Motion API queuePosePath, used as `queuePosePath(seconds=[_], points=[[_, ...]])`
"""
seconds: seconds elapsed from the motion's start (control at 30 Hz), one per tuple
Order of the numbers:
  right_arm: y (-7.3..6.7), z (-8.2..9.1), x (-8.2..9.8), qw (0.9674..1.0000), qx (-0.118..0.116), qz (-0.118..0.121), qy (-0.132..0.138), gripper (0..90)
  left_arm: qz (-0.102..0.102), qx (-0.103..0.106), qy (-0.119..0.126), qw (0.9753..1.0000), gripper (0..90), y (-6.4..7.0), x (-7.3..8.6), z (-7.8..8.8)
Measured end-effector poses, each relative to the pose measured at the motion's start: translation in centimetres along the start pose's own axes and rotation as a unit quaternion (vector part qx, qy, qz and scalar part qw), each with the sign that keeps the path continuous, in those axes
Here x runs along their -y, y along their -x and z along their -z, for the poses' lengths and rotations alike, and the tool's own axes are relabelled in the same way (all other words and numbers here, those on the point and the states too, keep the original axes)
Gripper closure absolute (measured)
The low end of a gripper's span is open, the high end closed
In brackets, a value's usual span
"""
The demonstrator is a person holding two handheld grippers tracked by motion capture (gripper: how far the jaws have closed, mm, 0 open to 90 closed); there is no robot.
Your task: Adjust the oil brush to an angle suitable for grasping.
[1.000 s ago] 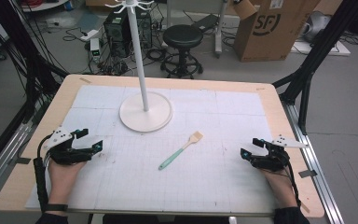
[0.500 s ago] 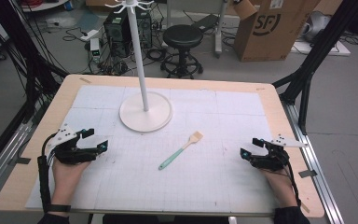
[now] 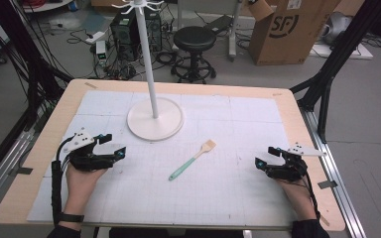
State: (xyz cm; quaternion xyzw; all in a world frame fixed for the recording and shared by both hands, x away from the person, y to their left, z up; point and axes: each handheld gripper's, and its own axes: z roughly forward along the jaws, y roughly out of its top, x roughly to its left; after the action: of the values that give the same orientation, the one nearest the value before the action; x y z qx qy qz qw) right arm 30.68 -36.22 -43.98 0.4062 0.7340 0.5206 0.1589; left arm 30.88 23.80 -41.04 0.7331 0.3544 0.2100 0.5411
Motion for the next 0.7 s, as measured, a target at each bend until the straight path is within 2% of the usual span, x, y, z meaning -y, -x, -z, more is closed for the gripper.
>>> queuePosePath(seconds=[0.07, 0.17, 0.33, 0.37, 0.43, 0.5, 0.63, 0.7], points=[[0.0, 0.0, -0.1, 1.0000, 0.000, 0.001, 0.004, 16.9, 0.006, 0.013, 0.001, 0.9999, 24.5, 0.7, -0.4, -0.7], [0.0, 0.0, -0.1, 1.0000, -0.001, -0.001, 0.001, 17.0, 0.005, 0.018, 0.001, 0.9998, 24.7, 1.2, -0.7, -1.2], [0.1, -0.1, -0.2, 1.0000, -0.003, -0.001, 0.001, 17.0, -0.002, 0.032, -0.005, 0.9995, 24.8, 2.4, -1.6, -2.7], [0.1, -0.1, -0.2, 1.0000, -0.004, -0.001, 0.001, 17.1, -0.006, 0.041, -0.009, 0.9991, 24.9, 2.9, -2.0, -3.3], [0.0, -0.1, -0.2, 1.0000, -0.004, -0.003, 0.001, 17.1, -0.008, 0.041, -0.009, 0.9991, 25.5, 3.1, -2.1, -3.5], [0.1, -0.2, -0.3, 1.0000, -0.004, -0.001, 0.002, 17.2, -0.009, 0.053, -0.017, 0.9984, 26.3, 4.0, -2.6, -4.7], [0.1, -0.2, -0.2, 1.0000, -0.004, -0.004, 0.000, 17.2, -0.014, 0.065, -0.021, 0.9976, 28.0, 4.8, -3.0, -5.7], [0.2, -0.2, -0.3, 1.0000, -0.004, -0.002, 0.002, 17.2, -0.018, 0.074, -0.028, 0.9967, 28.1, 5.8, -3.3, -7.1]])
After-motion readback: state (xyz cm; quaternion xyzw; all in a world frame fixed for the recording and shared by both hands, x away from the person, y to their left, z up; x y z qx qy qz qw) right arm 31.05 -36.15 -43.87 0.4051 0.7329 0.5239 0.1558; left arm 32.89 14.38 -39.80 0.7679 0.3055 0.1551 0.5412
